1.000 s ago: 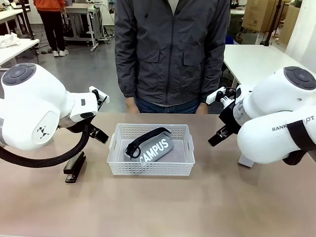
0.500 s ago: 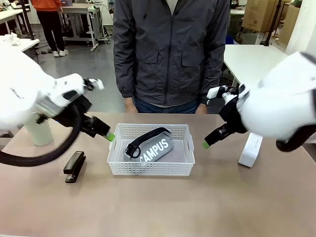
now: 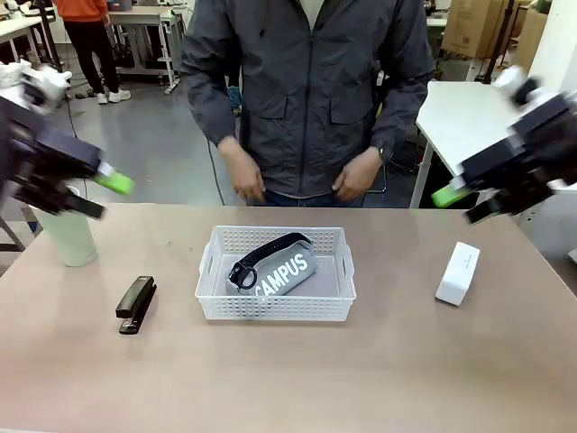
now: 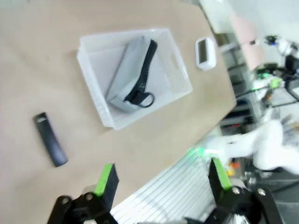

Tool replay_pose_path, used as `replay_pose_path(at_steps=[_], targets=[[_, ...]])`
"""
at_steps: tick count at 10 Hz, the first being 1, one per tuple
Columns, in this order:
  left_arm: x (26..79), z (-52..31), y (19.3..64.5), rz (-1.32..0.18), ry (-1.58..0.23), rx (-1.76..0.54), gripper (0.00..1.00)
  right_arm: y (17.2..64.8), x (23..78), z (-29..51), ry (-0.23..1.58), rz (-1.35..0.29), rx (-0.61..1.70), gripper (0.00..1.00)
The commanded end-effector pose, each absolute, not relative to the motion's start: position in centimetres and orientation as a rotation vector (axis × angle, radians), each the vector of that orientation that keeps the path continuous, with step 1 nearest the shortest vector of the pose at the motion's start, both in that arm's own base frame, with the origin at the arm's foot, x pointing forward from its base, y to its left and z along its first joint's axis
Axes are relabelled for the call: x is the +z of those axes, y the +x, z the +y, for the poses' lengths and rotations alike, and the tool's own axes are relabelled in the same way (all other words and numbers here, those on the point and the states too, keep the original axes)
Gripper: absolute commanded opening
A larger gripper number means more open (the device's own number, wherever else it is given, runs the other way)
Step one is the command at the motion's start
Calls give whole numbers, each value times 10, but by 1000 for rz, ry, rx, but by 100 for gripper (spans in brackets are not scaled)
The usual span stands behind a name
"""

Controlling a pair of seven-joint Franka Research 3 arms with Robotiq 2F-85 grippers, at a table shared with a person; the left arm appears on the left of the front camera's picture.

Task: Efficiently arrange items inside the basket to fit them all.
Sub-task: Pick up the Digital clock and place it inside the Organizing basket.

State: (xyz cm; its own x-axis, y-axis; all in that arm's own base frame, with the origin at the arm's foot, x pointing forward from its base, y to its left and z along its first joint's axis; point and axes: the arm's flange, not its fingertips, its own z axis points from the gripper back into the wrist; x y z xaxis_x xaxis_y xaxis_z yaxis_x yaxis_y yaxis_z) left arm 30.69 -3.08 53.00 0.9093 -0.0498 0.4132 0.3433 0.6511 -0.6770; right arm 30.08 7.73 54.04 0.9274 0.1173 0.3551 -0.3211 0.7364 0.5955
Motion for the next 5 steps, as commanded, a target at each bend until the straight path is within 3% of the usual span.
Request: replay_pose_path(at_steps=[1,5], targets=[[550,36,277,-485,-997,-98,100,270,548,10,815,-368,52,100],[542,172,210,-697,-1305,356,100,217,530,-154,1116,-529,-313,100]])
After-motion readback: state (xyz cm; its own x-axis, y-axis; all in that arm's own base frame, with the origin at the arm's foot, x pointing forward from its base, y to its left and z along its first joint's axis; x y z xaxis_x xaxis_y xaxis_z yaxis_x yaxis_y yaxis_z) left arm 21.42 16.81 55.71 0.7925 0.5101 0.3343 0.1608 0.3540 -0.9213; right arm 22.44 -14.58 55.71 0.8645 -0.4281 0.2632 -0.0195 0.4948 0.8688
